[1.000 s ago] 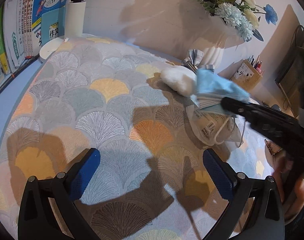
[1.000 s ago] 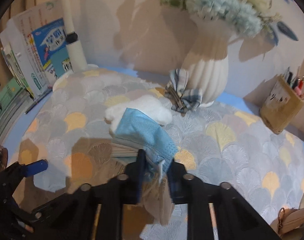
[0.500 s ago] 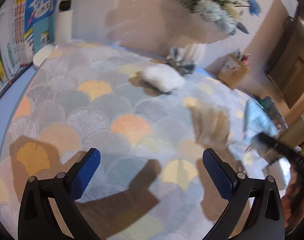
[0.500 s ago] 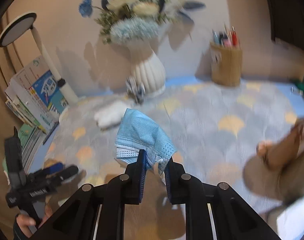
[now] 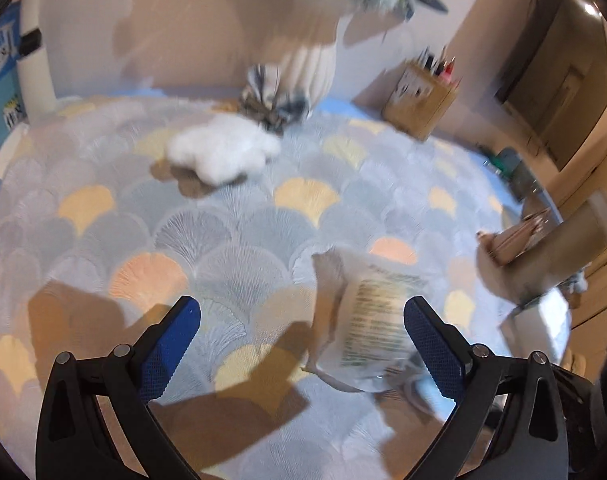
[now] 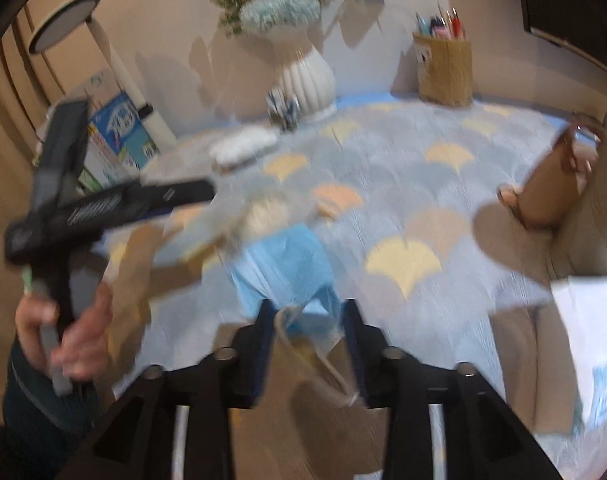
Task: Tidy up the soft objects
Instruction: 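Grasp the clear makeup-sponge bag with the left gripper while right holds the masks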
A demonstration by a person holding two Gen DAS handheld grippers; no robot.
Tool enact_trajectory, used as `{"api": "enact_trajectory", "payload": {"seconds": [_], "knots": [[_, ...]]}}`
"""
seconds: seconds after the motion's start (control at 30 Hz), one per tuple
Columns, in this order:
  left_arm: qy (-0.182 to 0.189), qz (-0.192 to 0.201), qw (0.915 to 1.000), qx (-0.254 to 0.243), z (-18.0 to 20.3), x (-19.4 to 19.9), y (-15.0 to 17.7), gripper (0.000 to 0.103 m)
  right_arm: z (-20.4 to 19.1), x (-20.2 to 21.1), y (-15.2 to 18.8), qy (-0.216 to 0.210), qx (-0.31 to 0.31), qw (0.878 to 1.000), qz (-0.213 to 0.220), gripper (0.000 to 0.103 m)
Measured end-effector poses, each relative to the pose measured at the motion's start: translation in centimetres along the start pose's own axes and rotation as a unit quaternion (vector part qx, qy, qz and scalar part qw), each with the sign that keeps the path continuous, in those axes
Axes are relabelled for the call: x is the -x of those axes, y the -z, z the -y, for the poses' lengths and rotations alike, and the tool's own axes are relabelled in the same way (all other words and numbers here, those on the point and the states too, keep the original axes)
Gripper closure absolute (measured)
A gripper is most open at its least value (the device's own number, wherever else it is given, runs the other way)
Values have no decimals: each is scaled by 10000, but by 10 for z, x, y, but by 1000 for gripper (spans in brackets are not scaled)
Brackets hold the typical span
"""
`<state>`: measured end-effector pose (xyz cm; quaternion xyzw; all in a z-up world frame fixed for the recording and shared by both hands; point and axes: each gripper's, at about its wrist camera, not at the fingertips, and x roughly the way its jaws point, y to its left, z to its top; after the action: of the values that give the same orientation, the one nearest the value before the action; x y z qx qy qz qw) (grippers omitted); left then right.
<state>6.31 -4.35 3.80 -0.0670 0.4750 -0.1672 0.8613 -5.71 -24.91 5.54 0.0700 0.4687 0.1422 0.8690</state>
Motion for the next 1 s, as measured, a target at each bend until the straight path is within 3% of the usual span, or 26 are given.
{"api": "enact_trajectory", "payload": {"seconds": [0.03,0.17,0.2,0.23,0.3,0.4,0.43,0.47,0.5,0.53,0.57,0.6,0.63,0.8,0.9,1.0], "knots": [[7,-35,10000,19,-1,-5,0,2,4,1,7,-13,-2,10000,-81,46],[419,-199,9989,95,6,-13,-3,2,15,12,8,-106,-75,9999,76,43],[532,-214,9983,86,11,-13,-4,2,17,14,4,-115,-91,9998,100,35],[625,-235,9978,35,17,-14,-6,1,18,13,-2,-138,-79,9998,101,21],[672,-382,9969,-128,29,-20,-7,1,14,8,-8,-172,-9,9998,66,8],[541,-607,9958,-428,44,-38,-6,2,4,-13,-7,-369,85,9992,-112,7],[385,-578,9962,-527,47,-42,-3,9,3,-19,-5,-358,80,9992,-146,7],[212,-400,9969,-646,50,-39,-1,26,1,-28,-3,-280,86,9994,-190,7],[202,-365,9966,-712,51,-38,0,38,-1,-35,-1,-181,96,9995,-237,12],[258,-398,9962,-731,50,-37,0,54,-2,-40,2,-94,105,9995,-290,24],[313,-405,9964,-682,47,-34,-1,59,-4,-39,5,81,190,9996,-166,32],[386,-406,9963,-654,44,-32,-1,63,-5,-35,7,111,274,9995,-64,55],[406,-370,9962,-675,42,-27,-1,63,-7,-32,8,-78,361,9993,-66,71],[143,-8,9981,-607,24,3,8,63,-11,-29,21,-100,423,9990,-103,71],[-40,13,9990,-452,4,14,16,63,-5,-16,28,2,267,9996,90,71],[-92,-69,9993,-362,-13,19,27,63,-4,-1,32,604,465,9967,283,71]]}}
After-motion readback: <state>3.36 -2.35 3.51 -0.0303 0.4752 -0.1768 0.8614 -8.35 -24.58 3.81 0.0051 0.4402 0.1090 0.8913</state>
